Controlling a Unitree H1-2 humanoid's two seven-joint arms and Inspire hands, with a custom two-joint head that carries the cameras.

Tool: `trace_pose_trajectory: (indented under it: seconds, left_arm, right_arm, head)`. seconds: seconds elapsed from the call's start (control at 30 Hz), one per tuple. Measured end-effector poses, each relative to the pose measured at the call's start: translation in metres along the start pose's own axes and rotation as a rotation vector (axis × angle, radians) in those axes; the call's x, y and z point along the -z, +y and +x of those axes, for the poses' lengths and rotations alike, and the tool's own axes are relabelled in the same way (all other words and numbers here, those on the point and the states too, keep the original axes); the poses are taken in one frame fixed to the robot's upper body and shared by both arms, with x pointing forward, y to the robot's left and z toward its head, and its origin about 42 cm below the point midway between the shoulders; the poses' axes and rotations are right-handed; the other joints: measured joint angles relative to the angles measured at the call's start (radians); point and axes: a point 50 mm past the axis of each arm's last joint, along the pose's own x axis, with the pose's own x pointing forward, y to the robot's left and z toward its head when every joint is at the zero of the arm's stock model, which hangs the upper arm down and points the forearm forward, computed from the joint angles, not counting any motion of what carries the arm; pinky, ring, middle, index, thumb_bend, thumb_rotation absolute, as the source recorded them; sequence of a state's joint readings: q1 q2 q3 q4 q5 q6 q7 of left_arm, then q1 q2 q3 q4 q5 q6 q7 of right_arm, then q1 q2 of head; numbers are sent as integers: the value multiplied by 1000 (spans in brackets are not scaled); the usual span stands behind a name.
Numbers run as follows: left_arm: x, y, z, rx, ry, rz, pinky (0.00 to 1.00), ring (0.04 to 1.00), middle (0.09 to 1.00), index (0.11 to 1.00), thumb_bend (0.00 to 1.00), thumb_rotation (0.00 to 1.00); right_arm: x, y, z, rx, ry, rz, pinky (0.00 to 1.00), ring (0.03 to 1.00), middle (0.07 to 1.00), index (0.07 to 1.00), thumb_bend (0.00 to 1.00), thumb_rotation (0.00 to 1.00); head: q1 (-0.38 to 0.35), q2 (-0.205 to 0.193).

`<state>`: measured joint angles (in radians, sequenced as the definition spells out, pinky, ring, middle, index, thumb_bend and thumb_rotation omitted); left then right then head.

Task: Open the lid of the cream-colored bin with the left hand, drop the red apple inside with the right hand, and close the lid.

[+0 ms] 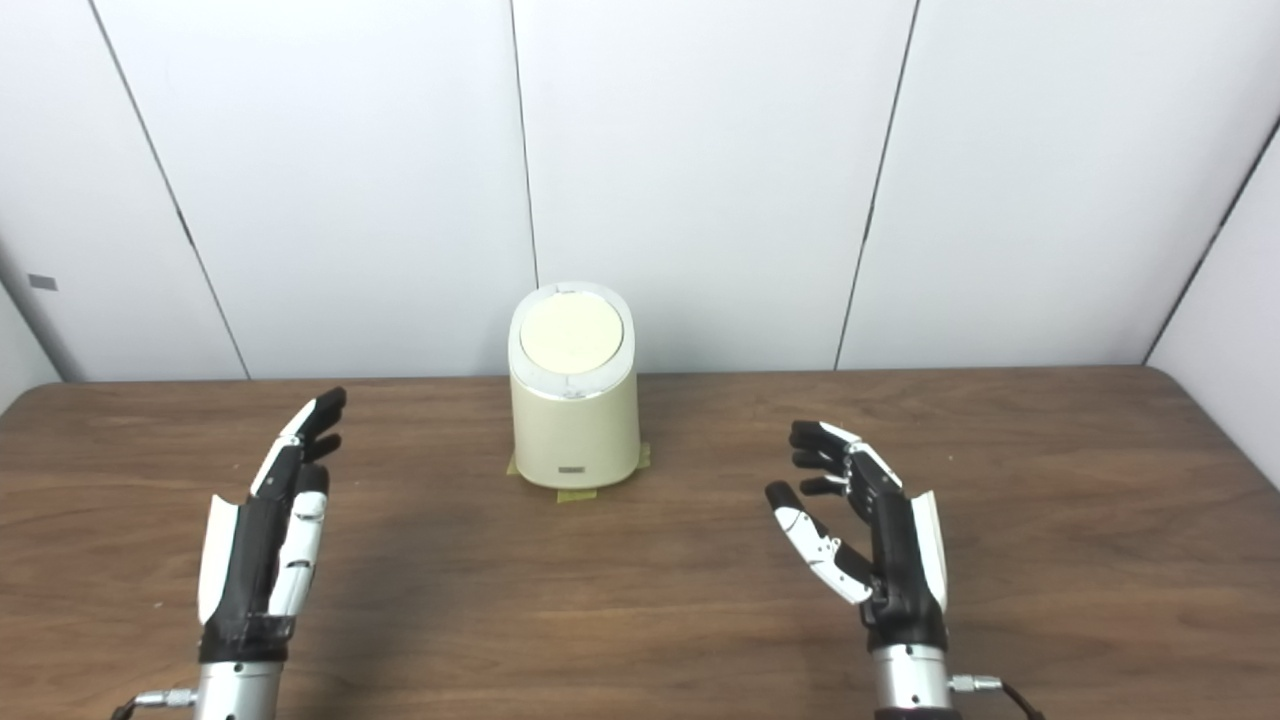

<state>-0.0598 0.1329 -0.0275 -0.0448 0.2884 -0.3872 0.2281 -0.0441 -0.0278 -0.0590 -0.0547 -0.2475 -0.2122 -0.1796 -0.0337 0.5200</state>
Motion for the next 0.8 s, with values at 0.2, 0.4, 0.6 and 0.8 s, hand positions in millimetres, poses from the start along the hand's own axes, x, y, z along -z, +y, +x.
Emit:
trace_pose_trajectory:
  seconds: [0.2,0.4,0.6,0.8]
  left_arm:
    - [5,6,-5,-11,48,-34,802,865,870,850,214,852]
    - [9,9,-9,-32,103,-73,807,855,857,835,191,747]
    - [9,9,-9,-32,104,-64,791,849,853,832,186,774]
    - [9,9,-9,-32,104,-59,794,848,852,831,190,787]
  right_arm:
    - [4,-2,0,25,44,55,594,692,713,689,271,303]
    - [11,-1,-1,21,76,50,576,679,698,680,263,307]
    - [11,1,0,13,74,16,570,666,688,674,272,342]
    - [12,1,0,14,80,22,571,670,693,674,292,360]
  head:
    - [0,2]
    - [3,-3]
    - [5,5]
    - [0,8]
